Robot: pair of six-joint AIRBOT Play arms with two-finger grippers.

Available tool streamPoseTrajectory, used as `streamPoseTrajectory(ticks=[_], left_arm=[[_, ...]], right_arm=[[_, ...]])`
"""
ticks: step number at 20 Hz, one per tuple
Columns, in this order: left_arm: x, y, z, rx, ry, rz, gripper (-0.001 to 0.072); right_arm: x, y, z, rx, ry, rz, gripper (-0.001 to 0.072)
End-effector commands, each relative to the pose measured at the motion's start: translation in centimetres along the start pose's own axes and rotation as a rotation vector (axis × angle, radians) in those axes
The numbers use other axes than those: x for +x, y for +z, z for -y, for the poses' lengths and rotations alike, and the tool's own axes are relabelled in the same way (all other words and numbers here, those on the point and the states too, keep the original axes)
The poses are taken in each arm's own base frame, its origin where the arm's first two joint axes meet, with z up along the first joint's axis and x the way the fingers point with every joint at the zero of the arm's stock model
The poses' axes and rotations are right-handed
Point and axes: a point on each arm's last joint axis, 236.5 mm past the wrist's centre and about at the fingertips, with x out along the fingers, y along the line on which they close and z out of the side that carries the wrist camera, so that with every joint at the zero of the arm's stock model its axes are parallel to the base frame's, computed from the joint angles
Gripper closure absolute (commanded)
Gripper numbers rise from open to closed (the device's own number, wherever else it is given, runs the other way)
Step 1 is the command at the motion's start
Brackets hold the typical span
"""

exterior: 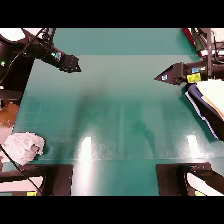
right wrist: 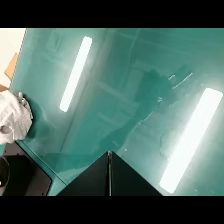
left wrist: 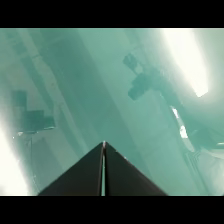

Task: Fold the shirts.

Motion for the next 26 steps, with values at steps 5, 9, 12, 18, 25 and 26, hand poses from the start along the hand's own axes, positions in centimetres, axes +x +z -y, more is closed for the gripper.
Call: streamPoseTrajectory(ticks=[5,9,12,18,25,26], left_arm=[[0.0,0.0,0.0,0.0,0.001,0.0,0.0685],[0.0,0.0,0.0,0.0,0.001,0.0,0.0685],[0.0,0.3,-0.1,0.0,0.002,0.014,0.0685],[-2.8,-1.0,-1.0,-0.018,0.088,-0.013,0.0687],[-12.9,-11.3,-5.5,0.017,0.478,-0.107,0.0685],[-13.5,-13.2,-6.5,-0.019,0.539,-0.108,0.0685]], right_arm=[[0.1,-0.1,0.0,0.0,0.001,-0.004,0.0694],[0.1,-0.2,0.0,0.0,0.002,-0.008,0.0694],[0.1,-0.6,-0.1,0.0,0.005,-0.027,0.0695],[0.0,-0.8,-0.1,0.0,0.006,-0.033,0.0694],[0.1,-0.7,-0.1,-0.001,0.005,-0.03,0.0694],[0.1,-0.7,-0.1,-0.001,0.005,-0.03,0.0694]])
